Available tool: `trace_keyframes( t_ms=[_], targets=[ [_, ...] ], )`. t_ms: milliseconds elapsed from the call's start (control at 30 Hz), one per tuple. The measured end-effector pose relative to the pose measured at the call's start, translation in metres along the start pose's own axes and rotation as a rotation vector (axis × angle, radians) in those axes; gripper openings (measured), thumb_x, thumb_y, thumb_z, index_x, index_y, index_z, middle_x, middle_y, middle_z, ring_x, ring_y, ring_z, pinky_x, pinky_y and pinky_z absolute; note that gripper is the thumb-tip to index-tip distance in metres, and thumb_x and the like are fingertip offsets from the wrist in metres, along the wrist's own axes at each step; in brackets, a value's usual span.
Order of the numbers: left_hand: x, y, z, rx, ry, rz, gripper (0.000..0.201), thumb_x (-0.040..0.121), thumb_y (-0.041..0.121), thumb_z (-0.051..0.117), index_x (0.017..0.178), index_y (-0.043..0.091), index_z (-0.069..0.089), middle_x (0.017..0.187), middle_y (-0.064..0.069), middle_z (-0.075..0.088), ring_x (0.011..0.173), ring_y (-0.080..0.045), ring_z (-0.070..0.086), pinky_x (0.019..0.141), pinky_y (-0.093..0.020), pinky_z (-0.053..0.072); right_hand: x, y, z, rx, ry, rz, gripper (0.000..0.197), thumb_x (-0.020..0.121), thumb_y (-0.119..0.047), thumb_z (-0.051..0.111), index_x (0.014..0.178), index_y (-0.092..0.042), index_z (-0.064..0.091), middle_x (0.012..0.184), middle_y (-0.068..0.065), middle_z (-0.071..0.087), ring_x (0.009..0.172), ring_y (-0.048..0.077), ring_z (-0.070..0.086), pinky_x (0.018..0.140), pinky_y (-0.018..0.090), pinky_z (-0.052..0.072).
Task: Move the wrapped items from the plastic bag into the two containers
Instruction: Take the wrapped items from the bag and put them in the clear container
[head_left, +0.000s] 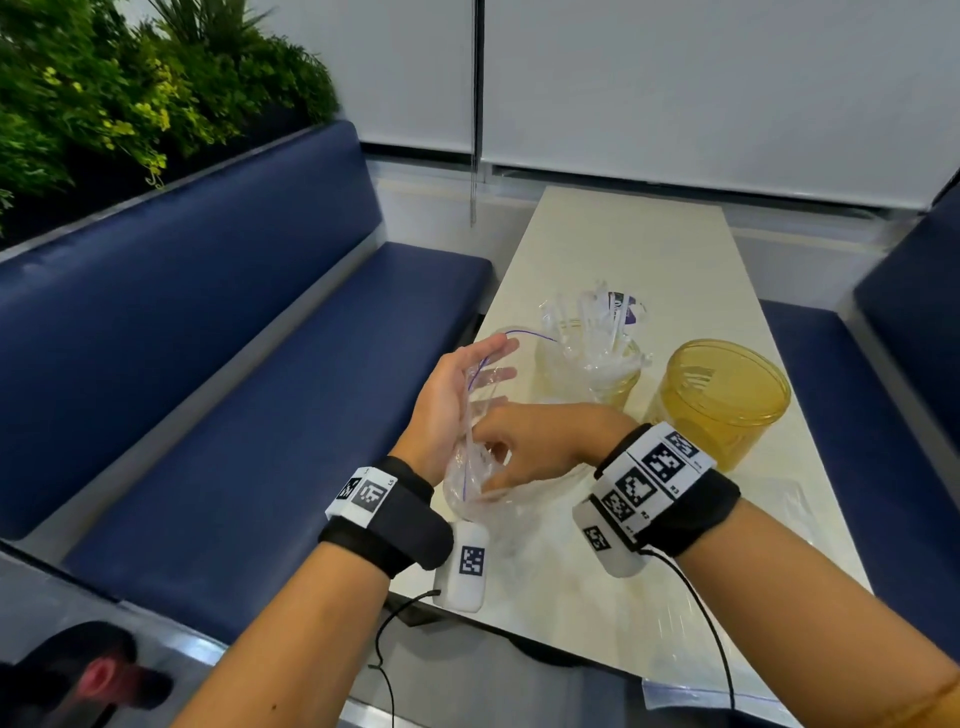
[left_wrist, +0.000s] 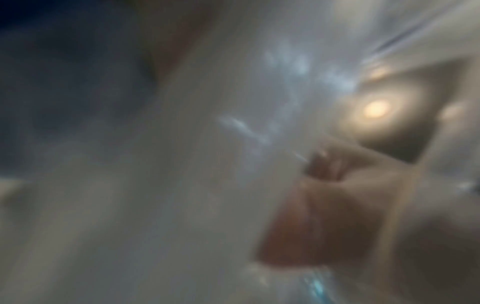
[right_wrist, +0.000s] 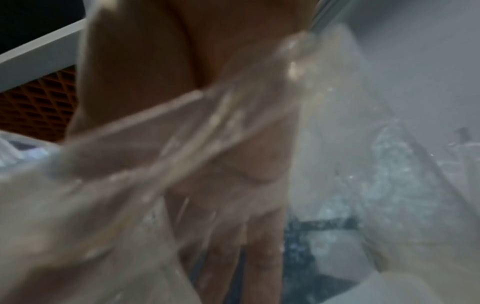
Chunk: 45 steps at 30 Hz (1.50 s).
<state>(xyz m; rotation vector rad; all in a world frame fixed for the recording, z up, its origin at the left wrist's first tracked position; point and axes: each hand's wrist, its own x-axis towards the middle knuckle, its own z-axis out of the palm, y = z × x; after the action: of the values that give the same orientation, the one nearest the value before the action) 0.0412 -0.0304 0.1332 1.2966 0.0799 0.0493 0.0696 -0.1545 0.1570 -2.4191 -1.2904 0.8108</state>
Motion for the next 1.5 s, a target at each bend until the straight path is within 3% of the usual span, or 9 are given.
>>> trace_keyframes(
  t_ms=[167,333,633,733,833,1133,1267,1367,1500],
  targets=[
    [0.002,-0.002,-0.007,-0.005,0.018,-0.024,0.047,0.104,0.044,0.041,0.133,0.017,0.067,0.134,0.005,0.069,0.127,-0.025,0.063,0.107,-0.044,0.050,-0.006,0.008,-0.015,0.137,0.035,0.062,0.012,0.094,-0.033,0.067,0.098,-0.023,0.062,0.091,-0.010,0.060,0.077,0.007,0.055,0.080,0.040,0.054],
    [0.005,-0.003,-0.015,0.198,0.005,0.052,0.055,0.108,0.051,0.029,0.131,0.021,0.068,0.132,0.011,0.070,0.128,-0.021,0.061,0.099,-0.038,0.055,-0.012,0.015,-0.025,0.312,0.181,0.103,0.014,0.099,-0.026,0.061,0.112,-0.021,0.063,0.116,0.001,0.064,0.101,0.019,0.066,0.070,0.030,0.062],
    [0.002,-0.013,-0.026,0.517,-0.152,0.139,0.076,0.065,0.054,0.090,0.132,0.032,0.061,0.128,0.014,0.068,0.124,-0.007,0.061,0.103,-0.034,0.053,-0.017,-0.007,-0.055,0.213,0.571,0.123,0.024,0.105,-0.030,0.046,0.110,-0.014,0.062,0.106,0.004,0.068,0.074,0.023,0.074,0.078,0.047,0.061],
    [0.002,-0.013,-0.016,0.608,-0.093,0.159,0.062,0.071,0.048,0.090,0.123,0.030,0.064,0.113,0.011,0.072,0.103,-0.005,0.068,0.085,-0.022,0.058,-0.015,-0.024,-0.067,0.220,0.632,0.047,0.019,0.103,-0.029,0.052,0.109,-0.014,0.063,0.106,0.002,0.068,0.070,0.024,0.075,0.070,0.051,0.061],
    [0.005,-0.016,-0.009,0.524,0.015,0.144,0.038,0.086,0.040,0.079,0.104,0.008,0.068,0.085,-0.009,0.069,0.067,-0.022,0.061,0.062,-0.037,0.052,-0.013,-0.037,-0.074,0.182,0.688,-0.009,0.021,0.100,-0.032,0.057,0.107,-0.013,0.063,0.102,0.003,0.069,0.076,0.025,0.074,0.064,0.050,0.061],
    [0.008,-0.022,-0.003,0.633,0.047,0.167,0.040,0.102,0.035,0.057,0.083,0.004,0.071,0.081,-0.008,0.073,0.065,-0.014,0.059,0.062,-0.024,0.045,-0.004,-0.053,-0.093,0.018,1.060,-0.248,0.032,0.103,-0.040,0.047,0.106,-0.016,0.068,0.095,-0.007,0.069,0.088,0.010,0.063,0.081,0.031,0.050],
    [0.005,-0.017,-0.002,0.576,0.015,0.166,0.039,0.103,0.028,0.056,0.083,-0.004,0.068,0.062,-0.019,0.055,0.043,-0.010,0.034,0.044,-0.022,0.029,0.022,-0.041,-0.070,-0.307,0.823,-0.062,0.056,0.100,-0.047,0.027,0.093,-0.010,0.068,0.086,0.002,0.069,0.080,0.021,0.061,0.076,0.043,0.050],
    [0.002,-0.019,-0.004,0.581,0.007,0.172,0.038,0.105,0.032,0.053,0.088,0.002,0.068,0.079,-0.024,0.069,0.047,-0.016,0.041,0.048,-0.024,0.035,0.024,-0.032,-0.063,-0.018,0.901,-0.150,0.036,0.099,-0.043,0.050,0.113,-0.015,0.067,0.106,0.000,0.069,0.091,0.009,0.060,0.089,0.037,0.052],
    [0.003,-0.015,-0.007,0.609,0.044,0.189,0.035,0.105,0.034,0.051,0.087,0.009,0.068,0.084,-0.010,0.075,0.080,-0.034,0.068,0.072,-0.042,0.056,0.018,-0.030,-0.053,0.423,0.958,-0.033,0.081,0.072,-0.055,0.083,0.138,-0.028,0.044,0.125,-0.007,0.063,0.112,0.007,0.061,0.096,0.020,0.048]
  ],
)
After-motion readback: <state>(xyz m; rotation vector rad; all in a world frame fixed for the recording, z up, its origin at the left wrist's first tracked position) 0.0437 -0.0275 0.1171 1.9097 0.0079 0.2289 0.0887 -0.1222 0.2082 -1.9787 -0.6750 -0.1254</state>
